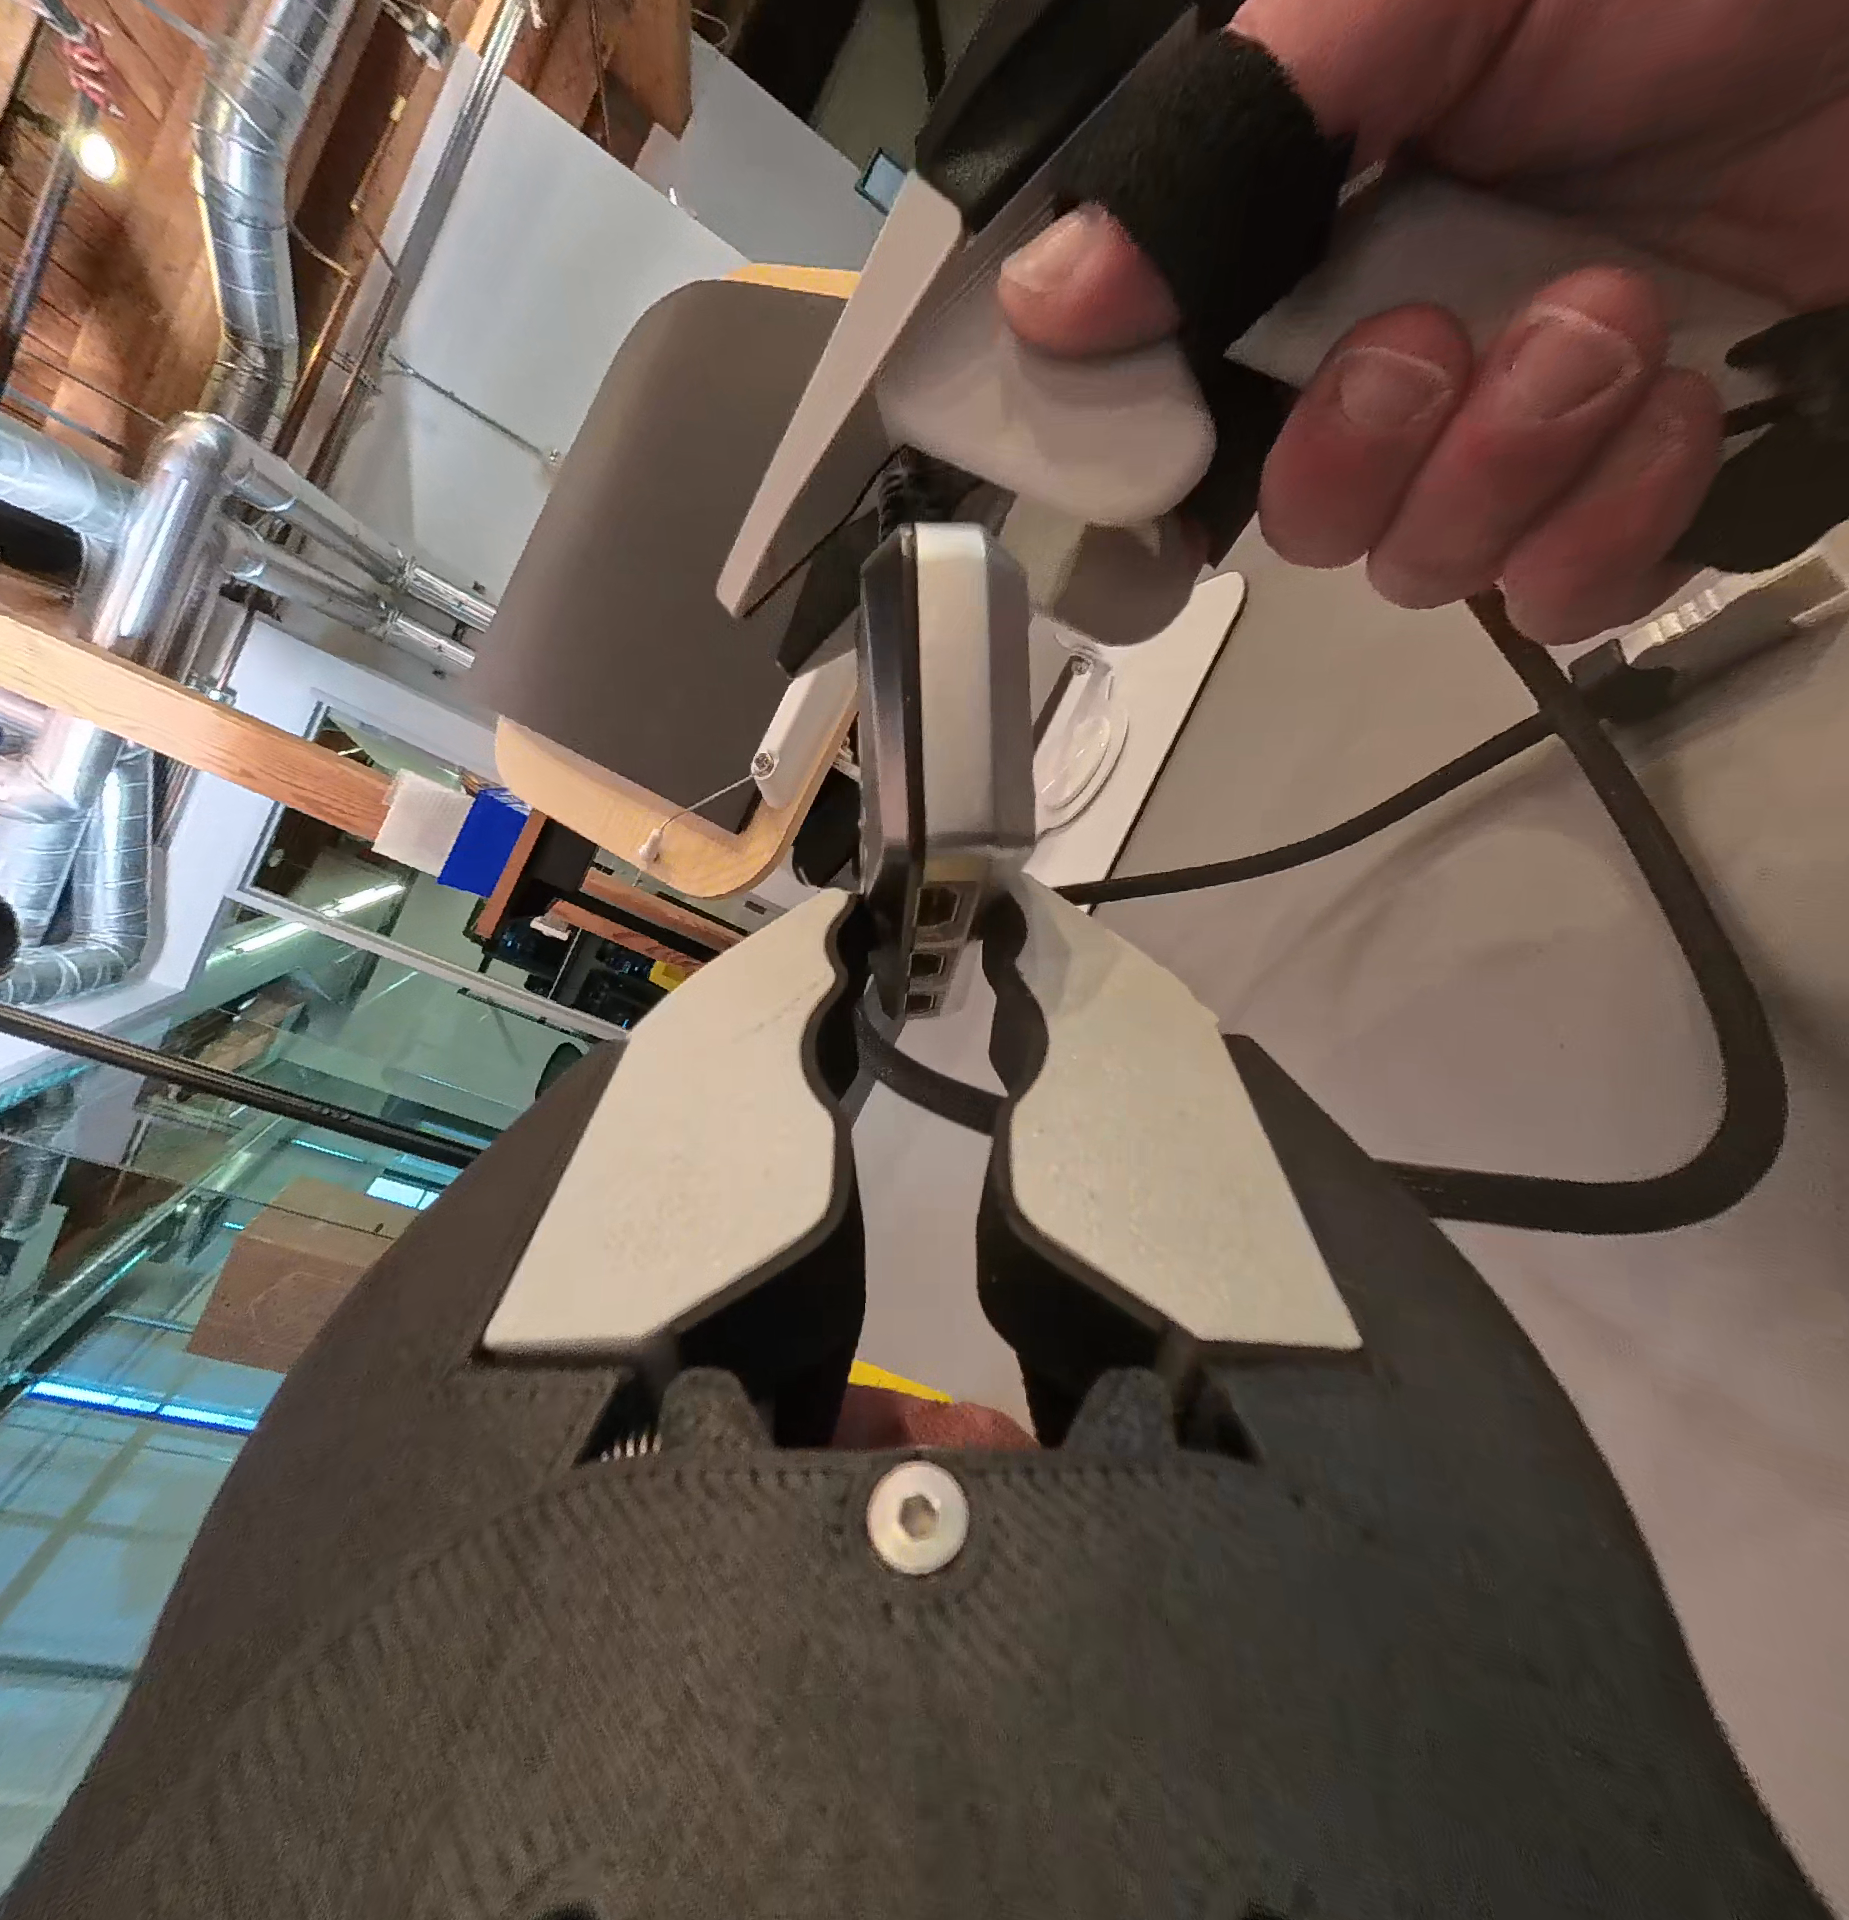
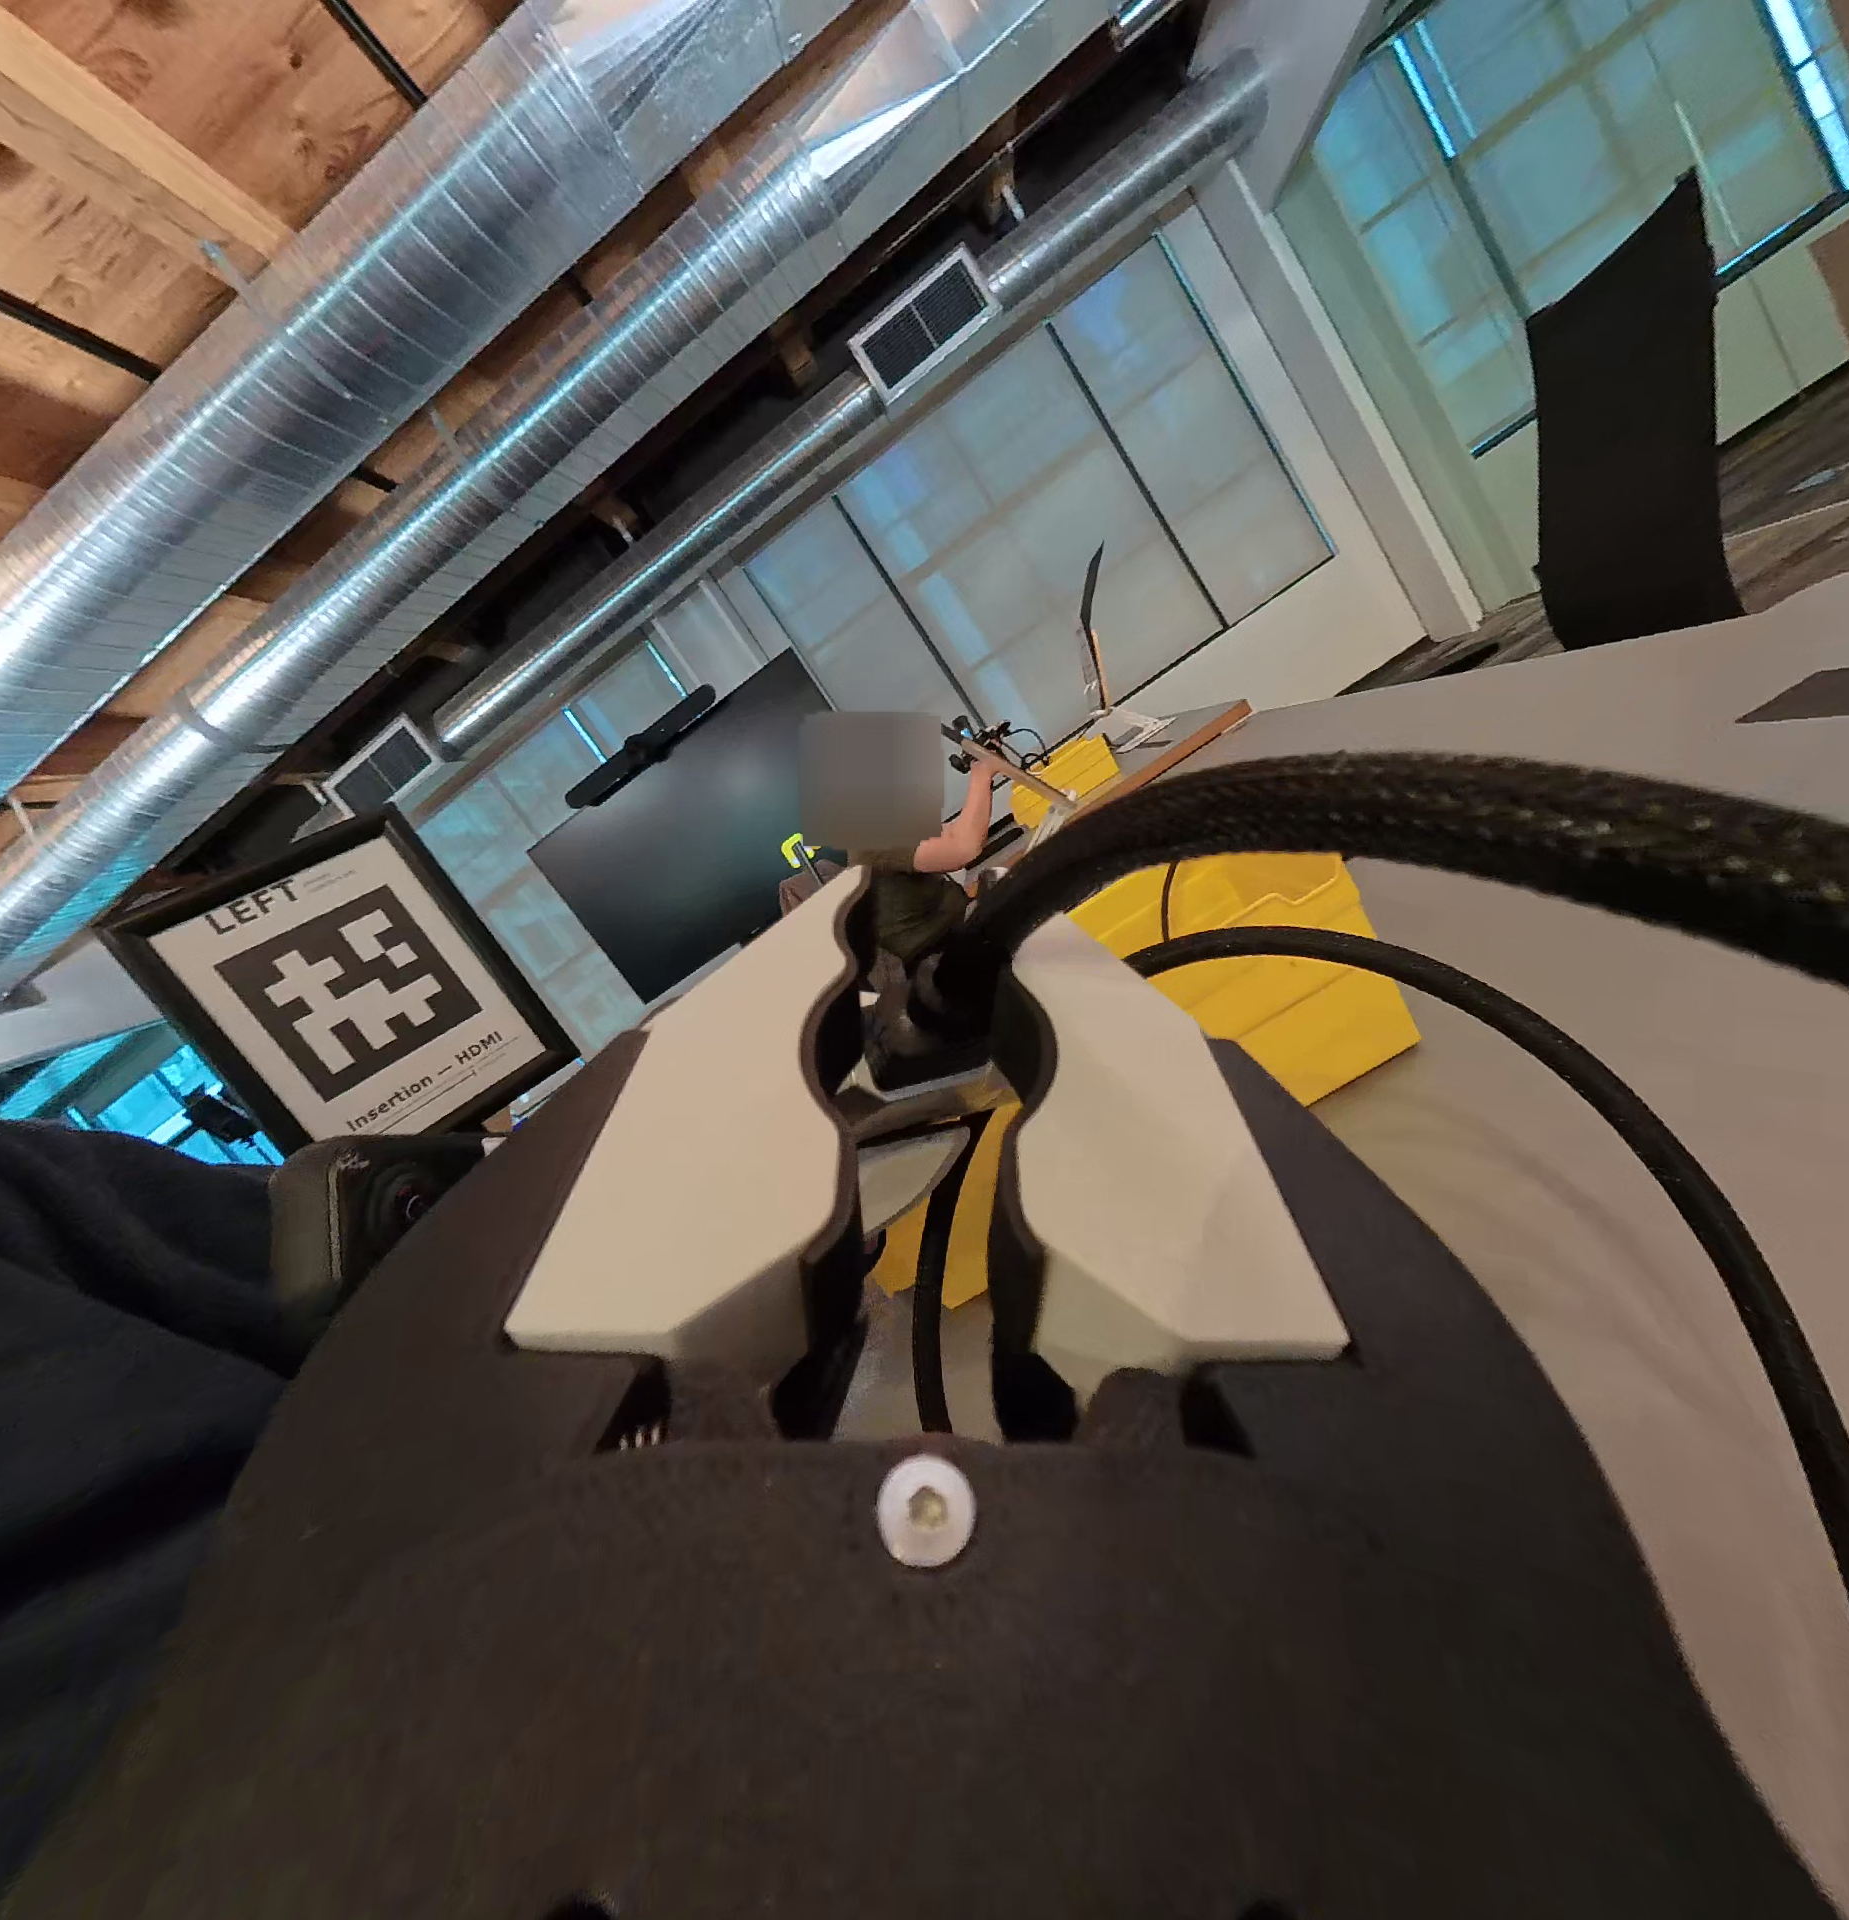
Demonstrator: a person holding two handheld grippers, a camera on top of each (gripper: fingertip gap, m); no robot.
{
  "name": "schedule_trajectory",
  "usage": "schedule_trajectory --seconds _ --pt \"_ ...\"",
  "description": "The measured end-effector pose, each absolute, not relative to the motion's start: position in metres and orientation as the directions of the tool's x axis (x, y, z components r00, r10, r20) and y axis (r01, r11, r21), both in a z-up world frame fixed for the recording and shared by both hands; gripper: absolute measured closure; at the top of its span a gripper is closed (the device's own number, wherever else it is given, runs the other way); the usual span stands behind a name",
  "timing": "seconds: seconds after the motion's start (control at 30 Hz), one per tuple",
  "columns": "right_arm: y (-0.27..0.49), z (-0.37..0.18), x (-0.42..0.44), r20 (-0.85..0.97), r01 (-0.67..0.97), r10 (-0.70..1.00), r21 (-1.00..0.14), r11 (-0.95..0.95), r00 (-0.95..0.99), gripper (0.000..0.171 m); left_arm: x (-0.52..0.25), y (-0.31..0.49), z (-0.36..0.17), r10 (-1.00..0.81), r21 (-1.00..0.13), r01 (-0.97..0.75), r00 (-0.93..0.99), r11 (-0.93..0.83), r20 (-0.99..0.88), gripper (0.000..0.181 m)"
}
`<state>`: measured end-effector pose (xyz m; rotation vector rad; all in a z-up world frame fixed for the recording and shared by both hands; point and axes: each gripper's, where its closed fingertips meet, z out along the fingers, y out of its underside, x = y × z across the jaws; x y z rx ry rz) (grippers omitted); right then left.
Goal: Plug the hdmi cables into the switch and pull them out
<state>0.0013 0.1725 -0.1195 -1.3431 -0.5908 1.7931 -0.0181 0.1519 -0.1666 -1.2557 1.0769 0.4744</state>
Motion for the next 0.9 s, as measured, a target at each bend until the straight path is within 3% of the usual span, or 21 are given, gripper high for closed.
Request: schedule_trajectory --seconds 0.13,0.23,0.77,0.9 --pt "0.174 -0.124 0.002 -0.565 -0.305 0.817 -0.763 -0.570 -0.115 0.148 -0.020 0.152 -0.160 -0.248 -0.481 -0.821 0.419 0.309 -0.874 0.160" --pt "0.177 -0.133 0.001 -0.561 -0.281 0.824 -0.780 -0.559 -0.081 0.118 -0.023 0.151 -0.148 -0.250 -0.469 -0.822 0.404 0.324 -0.880 0.160" --pt "0.144 -0.131 -0.007 -0.429 -0.179 0.883 -0.869 -0.461 -0.192 0.133 -0.035 0.139 -0.143 -0.346 -0.404 -0.811 0.267 0.424 -0.899 0.160" --pt "0.135 -0.127 -0.005 -0.414 -0.188 0.872 -0.864 -0.467 -0.260 0.135 -0.033 0.134 -0.139 -0.384 -0.431 -0.787 0.268 0.442 -0.884 0.160"
